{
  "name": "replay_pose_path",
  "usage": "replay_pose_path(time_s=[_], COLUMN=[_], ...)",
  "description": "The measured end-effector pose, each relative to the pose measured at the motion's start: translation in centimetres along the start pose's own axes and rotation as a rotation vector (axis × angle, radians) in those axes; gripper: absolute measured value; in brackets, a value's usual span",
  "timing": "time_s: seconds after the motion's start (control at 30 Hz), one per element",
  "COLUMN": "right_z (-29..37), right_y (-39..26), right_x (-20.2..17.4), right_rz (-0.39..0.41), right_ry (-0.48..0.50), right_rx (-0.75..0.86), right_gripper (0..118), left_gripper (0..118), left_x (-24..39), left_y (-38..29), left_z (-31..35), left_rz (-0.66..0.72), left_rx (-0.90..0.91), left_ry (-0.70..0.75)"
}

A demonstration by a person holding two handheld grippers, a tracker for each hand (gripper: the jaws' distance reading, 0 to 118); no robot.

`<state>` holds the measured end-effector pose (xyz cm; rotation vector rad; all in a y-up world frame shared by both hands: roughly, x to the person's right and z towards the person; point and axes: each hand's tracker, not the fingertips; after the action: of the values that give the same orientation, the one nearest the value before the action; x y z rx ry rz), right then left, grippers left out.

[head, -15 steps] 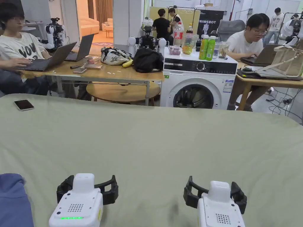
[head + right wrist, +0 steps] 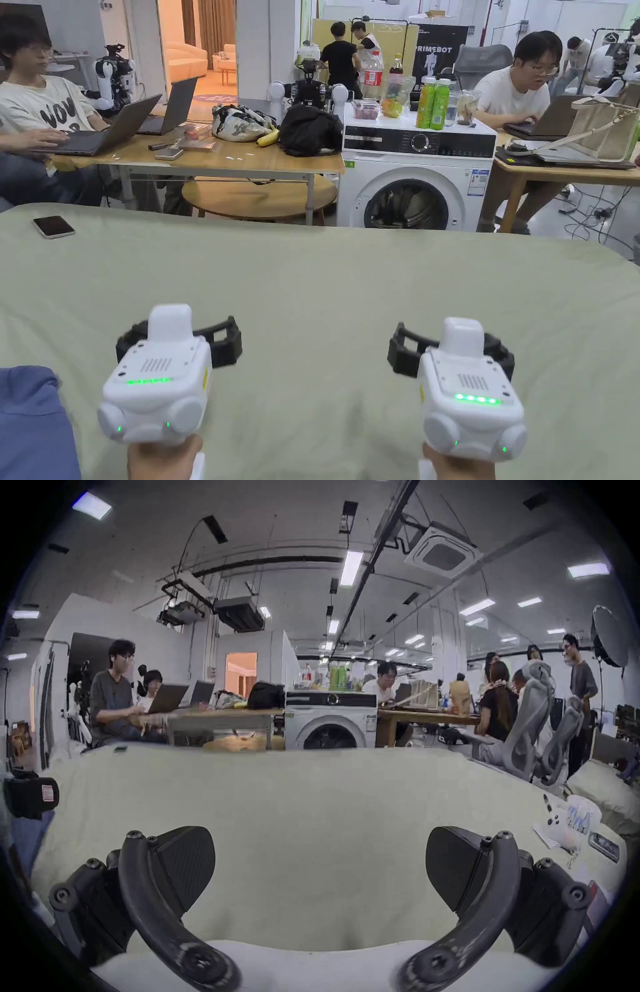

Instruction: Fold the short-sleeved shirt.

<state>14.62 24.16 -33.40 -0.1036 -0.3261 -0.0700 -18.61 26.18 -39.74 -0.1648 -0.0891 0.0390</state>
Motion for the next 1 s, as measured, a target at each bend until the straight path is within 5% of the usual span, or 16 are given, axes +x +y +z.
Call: replay_pose_path(time_s=[0.23,0.53,1.0], right_z=[0.4,1.8,2.8], right_y=[6.8,6.8,6.2], right_x=[-1.2,-1.0,-0.9], right_rz=[0.016,0.021,0.051], right_ry=[0.047,0.022,0.024], right_rx=[0.109,0.083,0.055], right_gripper=[118,118,118], left_gripper=[117,116,116], left_x=[0.1,0.5,-0.4], left_y=[6.1,6.2,6.8], left_z=[1.3,2.4,3.4], left_rz=[0.016,-0.118,-0.063], left_rx=[0.151,0.057,0.066], left_ry=[-0.045,-0.046,-0.051])
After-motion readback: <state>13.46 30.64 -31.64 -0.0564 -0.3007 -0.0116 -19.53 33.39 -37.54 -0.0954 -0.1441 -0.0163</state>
